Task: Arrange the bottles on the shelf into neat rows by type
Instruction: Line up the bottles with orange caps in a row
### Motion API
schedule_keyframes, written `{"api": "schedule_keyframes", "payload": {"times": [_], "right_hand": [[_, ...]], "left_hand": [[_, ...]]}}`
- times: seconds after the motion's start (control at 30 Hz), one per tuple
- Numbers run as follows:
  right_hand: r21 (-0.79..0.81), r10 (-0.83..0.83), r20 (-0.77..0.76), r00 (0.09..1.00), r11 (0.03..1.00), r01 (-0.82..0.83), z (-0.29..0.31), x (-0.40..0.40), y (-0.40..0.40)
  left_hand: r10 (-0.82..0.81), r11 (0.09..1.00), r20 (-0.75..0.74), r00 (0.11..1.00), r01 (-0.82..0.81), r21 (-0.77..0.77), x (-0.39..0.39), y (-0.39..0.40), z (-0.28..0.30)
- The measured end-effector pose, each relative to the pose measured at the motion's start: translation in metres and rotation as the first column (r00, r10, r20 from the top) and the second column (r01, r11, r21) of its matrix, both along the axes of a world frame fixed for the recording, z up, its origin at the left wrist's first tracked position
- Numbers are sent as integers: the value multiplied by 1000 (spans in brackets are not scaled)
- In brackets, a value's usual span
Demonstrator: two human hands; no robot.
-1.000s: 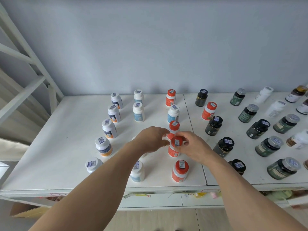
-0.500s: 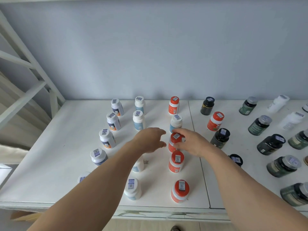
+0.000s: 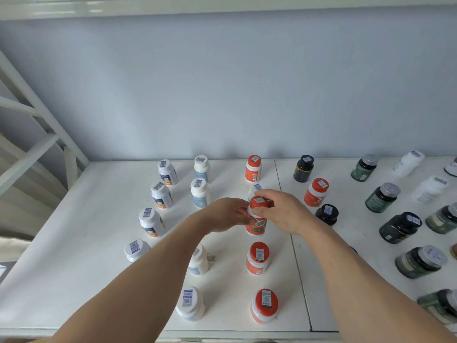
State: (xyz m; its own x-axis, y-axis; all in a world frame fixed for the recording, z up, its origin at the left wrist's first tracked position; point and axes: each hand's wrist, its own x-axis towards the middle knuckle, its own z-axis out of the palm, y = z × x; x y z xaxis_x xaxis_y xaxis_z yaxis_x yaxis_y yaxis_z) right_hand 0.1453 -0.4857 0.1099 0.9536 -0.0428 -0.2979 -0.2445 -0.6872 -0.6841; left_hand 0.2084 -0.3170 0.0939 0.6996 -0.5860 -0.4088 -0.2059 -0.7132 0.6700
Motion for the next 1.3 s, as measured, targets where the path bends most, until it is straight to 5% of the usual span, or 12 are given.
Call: {"api": "schedule_keyframes", "payload": {"times": [0.3,0.67,1.0,1.3], "right_hand": [[1,-76,40,996,997,76,-3,0,9],[-20,-101,71,992,994,103,0,2,11],[-80,-134,31,990,987,136,-24,-7,18],[-105,-131,39,991,985,135,-33,-12,21]], "left_hand": [[-21,999,-160,987,14,-47,10,12,-3],[-46,997,-172,984,35,-69,16,12,-1],[-122,977,267,956,67,204,14,11,-12],[-182,969,365,913,105,222,17,11,-19]]}}
